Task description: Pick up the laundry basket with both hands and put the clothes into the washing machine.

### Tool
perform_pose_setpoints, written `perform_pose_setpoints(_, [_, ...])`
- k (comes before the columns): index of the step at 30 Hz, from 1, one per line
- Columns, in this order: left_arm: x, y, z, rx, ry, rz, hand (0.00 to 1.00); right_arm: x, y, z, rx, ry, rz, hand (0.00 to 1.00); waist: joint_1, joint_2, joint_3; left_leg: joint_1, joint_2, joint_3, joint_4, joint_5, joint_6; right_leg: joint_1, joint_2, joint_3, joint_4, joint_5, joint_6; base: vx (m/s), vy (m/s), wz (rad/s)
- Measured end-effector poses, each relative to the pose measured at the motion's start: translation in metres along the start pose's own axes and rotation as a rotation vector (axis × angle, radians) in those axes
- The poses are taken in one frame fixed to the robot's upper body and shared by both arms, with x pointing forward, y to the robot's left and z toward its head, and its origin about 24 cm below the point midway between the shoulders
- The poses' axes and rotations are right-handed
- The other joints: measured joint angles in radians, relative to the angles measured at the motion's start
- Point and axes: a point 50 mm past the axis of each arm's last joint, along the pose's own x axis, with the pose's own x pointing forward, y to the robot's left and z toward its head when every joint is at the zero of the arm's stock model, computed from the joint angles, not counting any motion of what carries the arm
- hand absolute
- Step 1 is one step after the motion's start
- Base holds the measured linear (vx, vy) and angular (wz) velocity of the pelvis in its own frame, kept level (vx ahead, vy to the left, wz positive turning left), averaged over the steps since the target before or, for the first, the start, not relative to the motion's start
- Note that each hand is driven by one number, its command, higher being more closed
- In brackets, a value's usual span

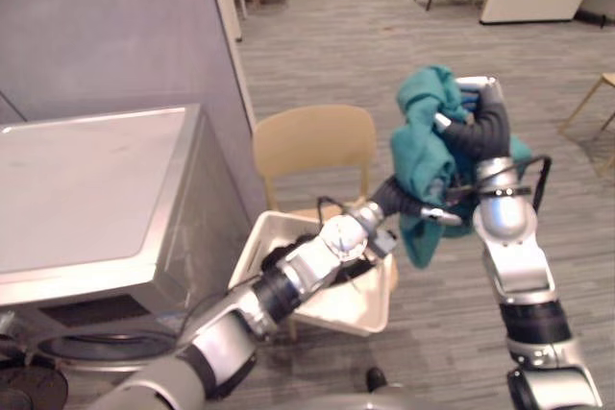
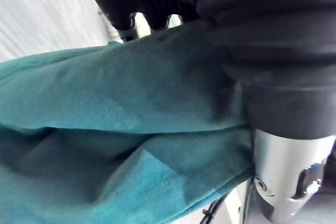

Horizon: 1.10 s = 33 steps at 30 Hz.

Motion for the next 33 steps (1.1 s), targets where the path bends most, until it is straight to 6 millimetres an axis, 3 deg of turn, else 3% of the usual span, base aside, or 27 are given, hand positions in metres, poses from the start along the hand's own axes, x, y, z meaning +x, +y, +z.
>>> perform_pose_setpoints(5, [0.008, 0.003, 0.007, 0.017, -0.017, 0.028, 0.0, 0.001, 0.002, 0.01, 0.017, -0.044, 0.007, 1.0, -0.003, -0.007, 0.005, 0.001, -0.003, 0.009, 0.004, -0.005, 0.0, -0.003, 0.001, 0.009, 0.0, 0.001, 0.002, 0.01, -0.011, -0.08])
perform_pose_setpoints(11, [0.018, 0.006, 0.023, -0.001, -0.063, 0.064, 0.0, 0.002, 0.019, 0.017, 0.096, -0.069, 0.029, 1.0, -0.001, -0.012, 0.007, 0.004, -0.004, 0.024, 0.004, -0.007, 0.001, -0.004, 0.006, 0.02, 0.0, 0.003, 0.003, -0.01, -0.019, -0.05])
perform_pose_setpoints(12, [0.018, 0.008, 0.024, -0.004, -0.064, 0.071, 1.0, 0.002, 0.019, 0.018, 0.098, -0.071, 0.03, 1.0, 0.0, -0.012, 0.007, 0.003, -0.004, 0.025, 0.004, -0.008, 0.001, -0.004, 0.007, 0.021, 0.0, 0.003, 0.003, -0.03, -0.027, -0.06])
perform_pose_setpoints(24, [0.019, 0.043, 0.039, -0.147, -0.12, 0.253, 1.0, -0.025, 0.024, 0.017, 0.198, -0.052, 0.019, 1.0, -0.001, -0.01, 0.008, 0.004, -0.003, 0.033, 0.004, -0.012, 0.003, -0.003, 0.01, 0.022, 0.002, 0.003, 0.004, -0.01, -0.02, -0.02])
perform_pose_setpoints(28, [0.017, 0.049, 0.04, -0.143, -0.124, 0.273, 1.0, -0.035, 0.015, 0.009, 0.198, -0.005, -0.037, 1.0, 0.002, -0.008, 0.011, 0.005, -0.004, 0.032, 0.004, -0.012, 0.003, -0.003, 0.01, 0.022, 0.003, 0.003, 0.004, 0.0, 0.0, 0.0])
perform_pose_setpoints(29, [0.016, 0.051, 0.041, -0.137, -0.131, 0.275, 1.0, -0.04, 0.011, 0.005, 0.194, 0.02, -0.063, 0.0, 0.002, -0.007, 0.016, 0.005, -0.004, 0.033, 0.004, -0.012, 0.003, -0.003, 0.01, 0.022, 0.004, 0.003, 0.004, 0.0, 0.0, 0.0])
perform_pose_setpoints(33, [0.014, 0.059, 0.047, -0.149, -0.158, 0.302, 1.0, -0.05, -0.004, -0.004, 0.161, 0.075, -0.12, 0.0, 0.002, 0.0, 0.027, 0.006, -0.004, 0.032, 0.004, -0.012, 0.003, -0.003, 0.01, 0.021, 0.004, 0.002, 0.004, 0.0, 0.0, 0.0])
